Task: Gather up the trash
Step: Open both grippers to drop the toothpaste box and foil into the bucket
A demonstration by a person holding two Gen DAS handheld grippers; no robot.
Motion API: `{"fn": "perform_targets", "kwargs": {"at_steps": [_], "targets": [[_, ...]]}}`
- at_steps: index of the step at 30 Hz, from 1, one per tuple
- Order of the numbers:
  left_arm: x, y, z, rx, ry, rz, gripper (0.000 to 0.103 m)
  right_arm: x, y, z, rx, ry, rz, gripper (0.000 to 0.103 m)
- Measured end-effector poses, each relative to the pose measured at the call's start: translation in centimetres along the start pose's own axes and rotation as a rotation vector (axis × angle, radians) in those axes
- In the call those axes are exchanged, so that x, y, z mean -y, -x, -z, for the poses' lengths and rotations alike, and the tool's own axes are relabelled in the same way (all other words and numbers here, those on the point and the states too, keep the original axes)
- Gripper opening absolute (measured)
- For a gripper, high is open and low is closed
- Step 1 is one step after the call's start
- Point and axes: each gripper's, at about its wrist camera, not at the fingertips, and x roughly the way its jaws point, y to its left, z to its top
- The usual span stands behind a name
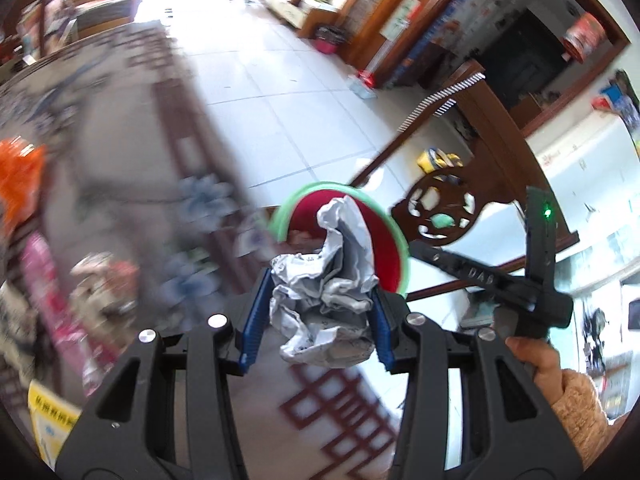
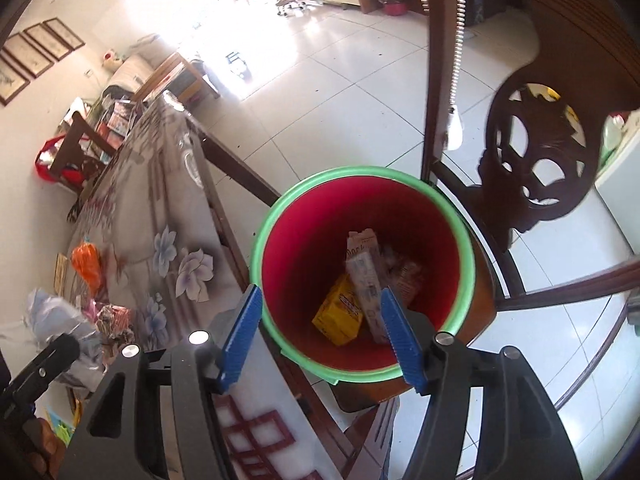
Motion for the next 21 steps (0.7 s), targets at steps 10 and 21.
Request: {"fn": "perform_targets", "kwargs": {"at_steps": [10, 21], "targets": [[6.3, -4.4, -3.7, 0.006, -0.177, 0.077, 0.062, 2.3, 2.8, 1.4, 0.031, -0.063, 0.022, 0.066], [4.1, 0.4, -1.2, 0.067, -0.126, 0.076, 0.068, -0.6, 3.6, 4.0, 0.028, -0.032, 0.009, 0.066]]}}
